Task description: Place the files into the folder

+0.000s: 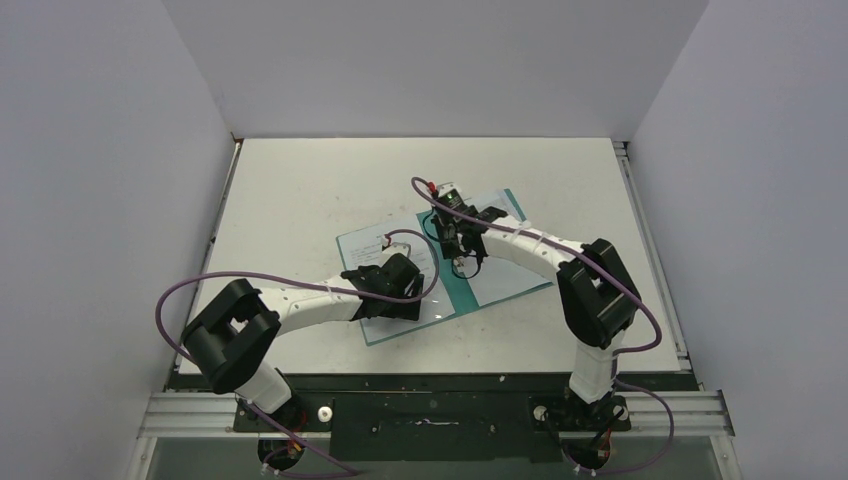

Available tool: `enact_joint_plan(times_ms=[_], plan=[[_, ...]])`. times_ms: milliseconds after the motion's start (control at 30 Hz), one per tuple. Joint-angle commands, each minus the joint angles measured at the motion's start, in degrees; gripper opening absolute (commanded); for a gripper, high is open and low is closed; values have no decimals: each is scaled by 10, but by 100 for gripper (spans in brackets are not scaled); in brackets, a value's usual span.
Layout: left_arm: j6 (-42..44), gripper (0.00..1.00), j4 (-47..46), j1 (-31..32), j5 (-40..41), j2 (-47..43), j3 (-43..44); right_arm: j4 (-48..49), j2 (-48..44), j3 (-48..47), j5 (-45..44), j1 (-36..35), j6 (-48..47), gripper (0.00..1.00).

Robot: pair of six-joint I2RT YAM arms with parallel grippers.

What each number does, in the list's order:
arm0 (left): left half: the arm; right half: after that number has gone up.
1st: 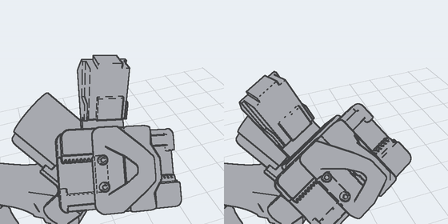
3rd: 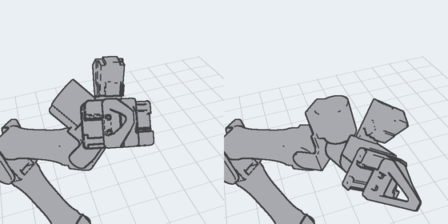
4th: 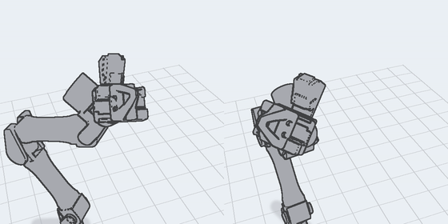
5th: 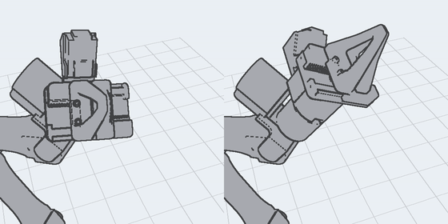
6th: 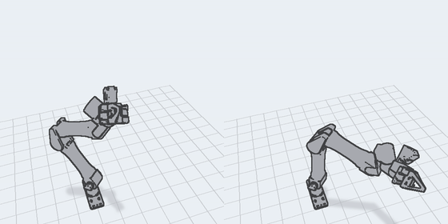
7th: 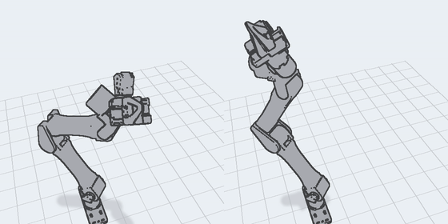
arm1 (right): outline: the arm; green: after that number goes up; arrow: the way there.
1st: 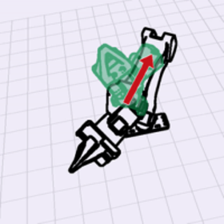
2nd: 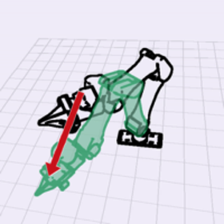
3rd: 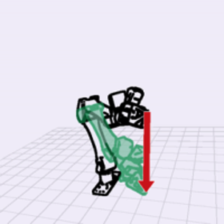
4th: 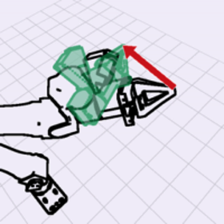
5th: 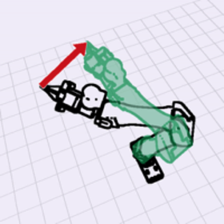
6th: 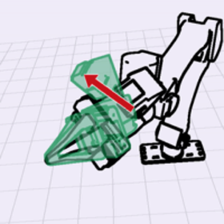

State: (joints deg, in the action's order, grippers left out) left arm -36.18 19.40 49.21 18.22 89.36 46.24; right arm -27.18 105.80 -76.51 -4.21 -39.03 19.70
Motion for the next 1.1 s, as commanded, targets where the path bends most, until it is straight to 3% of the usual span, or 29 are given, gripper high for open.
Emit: enact_joint_plan(times_ms=[0,1067], plan=[[-12,100,-1,2,-27,10,-13,-5,0,-12,-37,-11,-15,13],[-25,100,3,-3,-33,7,-13,-8,-30,92,-96,-13,-20,5]])
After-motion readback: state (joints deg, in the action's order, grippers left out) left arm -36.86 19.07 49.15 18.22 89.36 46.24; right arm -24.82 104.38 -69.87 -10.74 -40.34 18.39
